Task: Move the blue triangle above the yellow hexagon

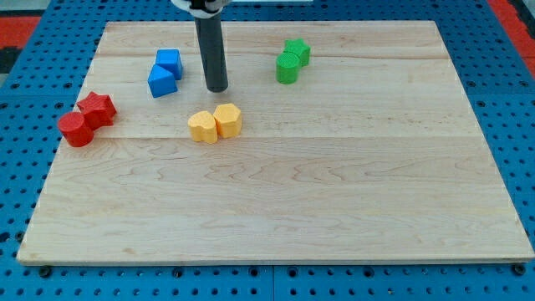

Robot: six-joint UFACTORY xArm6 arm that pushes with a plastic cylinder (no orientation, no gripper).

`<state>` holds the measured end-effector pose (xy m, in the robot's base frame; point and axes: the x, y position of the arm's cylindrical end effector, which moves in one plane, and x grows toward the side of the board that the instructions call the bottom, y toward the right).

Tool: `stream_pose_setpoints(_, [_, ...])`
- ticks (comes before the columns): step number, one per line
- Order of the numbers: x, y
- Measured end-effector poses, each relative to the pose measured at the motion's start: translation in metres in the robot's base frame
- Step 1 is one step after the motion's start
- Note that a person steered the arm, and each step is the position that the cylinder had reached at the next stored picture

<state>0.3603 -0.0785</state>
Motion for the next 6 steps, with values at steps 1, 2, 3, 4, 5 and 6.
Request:
stream_pose_setpoints(1, [0.044,-0.012])
stream_pose_setpoints(2, [0.049,-0.06])
stream_pose_setpoints(3, [0.046,-0.075])
stream_pose_setpoints(4, [0.036,-0.118])
stream_pose_setpoints(5, [-0.015,-0.118])
stream_pose_setpoints(6, [-0.016,-0.105])
